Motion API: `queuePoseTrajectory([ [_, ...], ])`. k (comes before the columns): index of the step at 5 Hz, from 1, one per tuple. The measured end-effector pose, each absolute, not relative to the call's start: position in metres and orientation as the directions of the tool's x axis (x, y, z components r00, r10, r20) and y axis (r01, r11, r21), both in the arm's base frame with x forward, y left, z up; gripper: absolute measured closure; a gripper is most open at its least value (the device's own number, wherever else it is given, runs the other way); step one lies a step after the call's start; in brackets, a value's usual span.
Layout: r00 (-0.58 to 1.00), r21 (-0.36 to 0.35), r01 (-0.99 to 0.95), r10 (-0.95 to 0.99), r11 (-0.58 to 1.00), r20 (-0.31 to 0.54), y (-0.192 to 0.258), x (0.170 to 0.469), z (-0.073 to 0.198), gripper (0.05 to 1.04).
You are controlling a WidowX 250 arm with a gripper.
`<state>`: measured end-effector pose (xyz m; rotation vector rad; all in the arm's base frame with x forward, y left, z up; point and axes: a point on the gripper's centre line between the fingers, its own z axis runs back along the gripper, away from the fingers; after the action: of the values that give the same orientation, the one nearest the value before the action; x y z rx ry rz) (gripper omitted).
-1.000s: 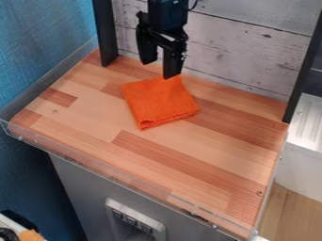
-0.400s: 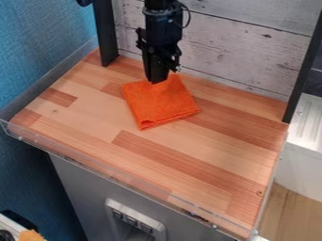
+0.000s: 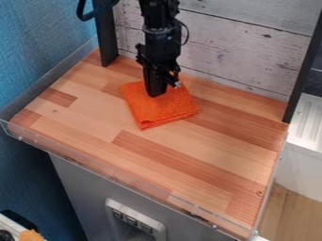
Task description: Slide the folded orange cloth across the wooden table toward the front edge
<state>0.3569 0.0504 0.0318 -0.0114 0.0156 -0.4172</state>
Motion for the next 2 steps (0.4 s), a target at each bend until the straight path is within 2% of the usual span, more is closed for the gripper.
queuePoseTrajectory([
  [2, 0.92, -0.001, 0.392, -0.392, 0.92, 0.001, 0.0455, 0.3529, 0.0198, 1.025],
])
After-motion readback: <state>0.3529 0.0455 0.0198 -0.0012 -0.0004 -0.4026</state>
